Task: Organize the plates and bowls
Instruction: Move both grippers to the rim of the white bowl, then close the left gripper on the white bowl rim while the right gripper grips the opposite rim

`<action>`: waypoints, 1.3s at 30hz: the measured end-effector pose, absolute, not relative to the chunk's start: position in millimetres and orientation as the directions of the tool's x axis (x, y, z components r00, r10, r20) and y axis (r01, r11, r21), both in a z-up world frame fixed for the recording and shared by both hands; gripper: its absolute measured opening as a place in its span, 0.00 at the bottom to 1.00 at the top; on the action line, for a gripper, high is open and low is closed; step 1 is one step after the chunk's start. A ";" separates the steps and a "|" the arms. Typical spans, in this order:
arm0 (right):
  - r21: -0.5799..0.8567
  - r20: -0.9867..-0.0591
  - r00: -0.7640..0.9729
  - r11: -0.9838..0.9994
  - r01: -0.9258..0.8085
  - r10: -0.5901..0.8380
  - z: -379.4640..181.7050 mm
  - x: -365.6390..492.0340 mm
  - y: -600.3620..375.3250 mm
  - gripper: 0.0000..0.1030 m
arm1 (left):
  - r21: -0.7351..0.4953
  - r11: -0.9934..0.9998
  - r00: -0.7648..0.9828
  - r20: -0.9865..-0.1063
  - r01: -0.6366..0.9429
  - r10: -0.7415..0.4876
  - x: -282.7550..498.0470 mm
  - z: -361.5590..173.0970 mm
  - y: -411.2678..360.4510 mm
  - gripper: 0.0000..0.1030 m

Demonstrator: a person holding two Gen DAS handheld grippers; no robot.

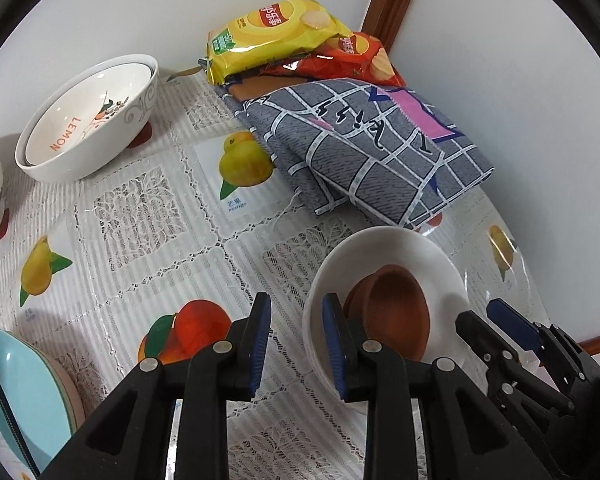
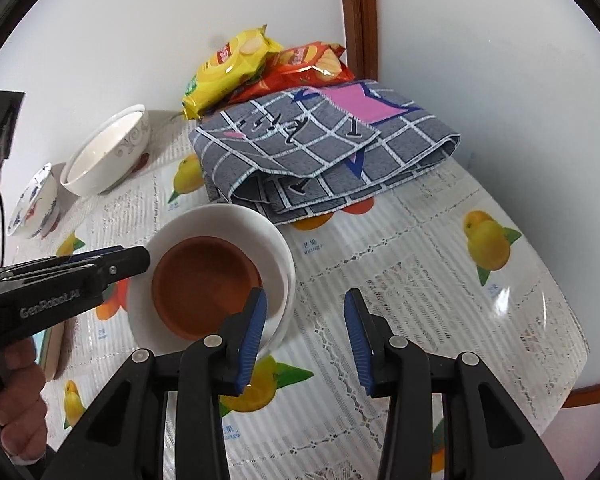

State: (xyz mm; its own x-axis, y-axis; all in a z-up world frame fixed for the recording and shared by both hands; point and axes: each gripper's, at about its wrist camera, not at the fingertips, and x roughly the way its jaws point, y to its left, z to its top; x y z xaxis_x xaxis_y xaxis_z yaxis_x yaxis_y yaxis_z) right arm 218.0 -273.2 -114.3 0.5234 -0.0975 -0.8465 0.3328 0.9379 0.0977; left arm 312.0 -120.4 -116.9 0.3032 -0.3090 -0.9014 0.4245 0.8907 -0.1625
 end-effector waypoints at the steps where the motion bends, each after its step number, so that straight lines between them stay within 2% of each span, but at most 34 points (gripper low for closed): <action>1: 0.090 -0.848 0.519 0.938 0.334 -0.103 -116.3 219.1 -272.8 0.39 | -0.159 0.892 0.303 -0.903 0.424 -0.305 312.4 -117.7 -120.3 0.25; 17: 0.095 -0.861 0.501 0.937 0.336 -0.092 -135.8 228.2 -274.5 0.39 | -0.137 0.897 0.295 -0.914 0.419 -0.278 316.3 -132.1 -121.7 0.29; 23: 0.158 -0.858 0.512 0.925 0.345 -0.045 -138.0 226.6 -282.1 0.39 | -0.117 0.898 0.316 -0.910 0.425 -0.269 316.4 -135.4 -124.2 0.31; 26: 0.136 -0.856 0.513 0.930 0.341 -0.063 -137.9 226.3 -280.3 0.42 | -0.106 0.902 0.329 -0.908 0.418 -0.260 314.9 -137.7 -125.1 0.32; 39: 0.079 -0.885 0.459 0.947 0.313 -0.078 -141.7 242.5 -279.5 0.43 | -0.055 0.919 0.348 -0.916 0.390 -0.202 306.9 -148.9 -128.1 0.34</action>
